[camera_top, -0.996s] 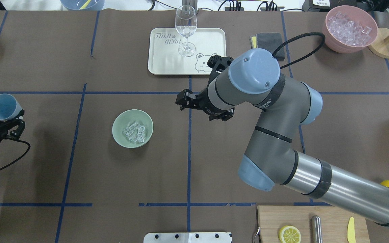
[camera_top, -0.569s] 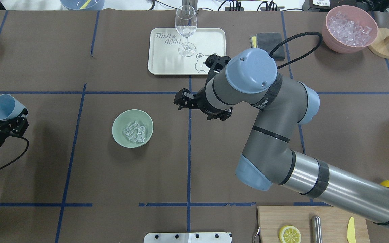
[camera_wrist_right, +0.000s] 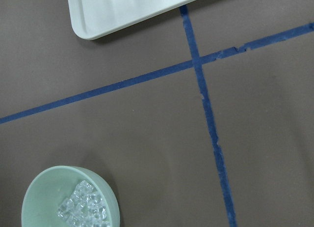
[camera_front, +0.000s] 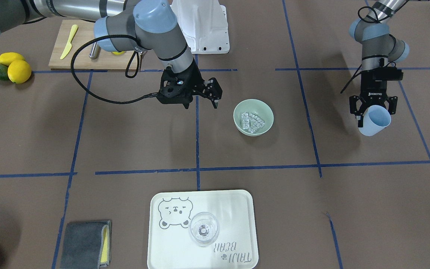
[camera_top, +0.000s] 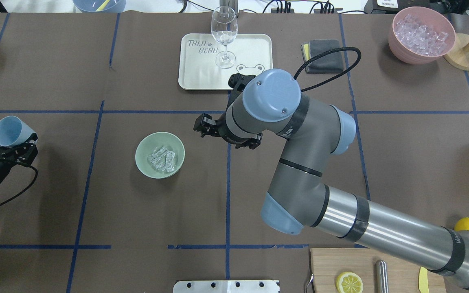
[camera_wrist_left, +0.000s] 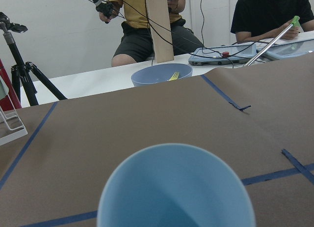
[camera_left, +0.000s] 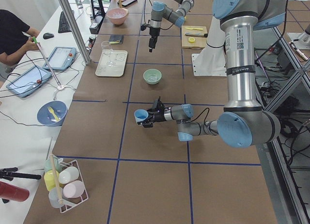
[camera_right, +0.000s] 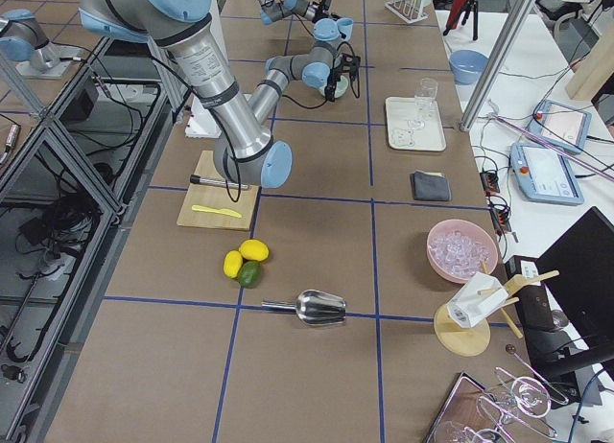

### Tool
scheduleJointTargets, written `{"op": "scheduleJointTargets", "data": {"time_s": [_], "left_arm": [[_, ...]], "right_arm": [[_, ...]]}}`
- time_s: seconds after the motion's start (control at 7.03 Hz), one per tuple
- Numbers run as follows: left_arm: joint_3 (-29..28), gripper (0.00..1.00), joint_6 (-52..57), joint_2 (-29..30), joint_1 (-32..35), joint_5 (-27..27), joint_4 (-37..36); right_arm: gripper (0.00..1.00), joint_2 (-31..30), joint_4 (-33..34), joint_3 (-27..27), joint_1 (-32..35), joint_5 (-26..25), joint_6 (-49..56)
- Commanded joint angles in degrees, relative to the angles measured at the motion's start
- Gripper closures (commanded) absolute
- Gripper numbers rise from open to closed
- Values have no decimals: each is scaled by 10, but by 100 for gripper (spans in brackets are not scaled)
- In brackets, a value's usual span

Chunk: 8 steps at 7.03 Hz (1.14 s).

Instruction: Pour ice into bowl

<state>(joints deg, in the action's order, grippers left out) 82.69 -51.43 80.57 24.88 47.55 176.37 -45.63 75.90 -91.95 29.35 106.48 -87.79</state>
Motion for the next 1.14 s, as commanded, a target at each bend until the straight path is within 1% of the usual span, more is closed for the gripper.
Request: {"op": "scheduleJointTargets", "data": {"time_s": [0.0,0.14,0.28,0.43,0.57,0.71,0.85,1.0], "left_arm": [[-12,100,1,-2,-1,4,-3],[-19,92,1,-2,-3,14,-4],[-17,86,-2,-1,-3,32,-4],[-15,84,-7,0,-2,42,-3],[-10,80,-7,0,-2,74,-1],[1,69,-7,-2,1,110,2],[5,48,-7,-7,3,119,2],[10,36,-6,-15,6,130,5]], "right_arm": [[0,41,-1,53,-15,-18,-12],[0,53,-1,67,-16,-28,-24],[0,76,-1,98,-18,-33,-24],[0,86,-2,115,-20,-40,-24],[0,86,-2,116,-22,-47,-23],[0,87,-2,116,-23,-49,-23],[0,87,-2,117,-24,-50,-22],[0,87,-2,116,-25,-51,-23]]}}
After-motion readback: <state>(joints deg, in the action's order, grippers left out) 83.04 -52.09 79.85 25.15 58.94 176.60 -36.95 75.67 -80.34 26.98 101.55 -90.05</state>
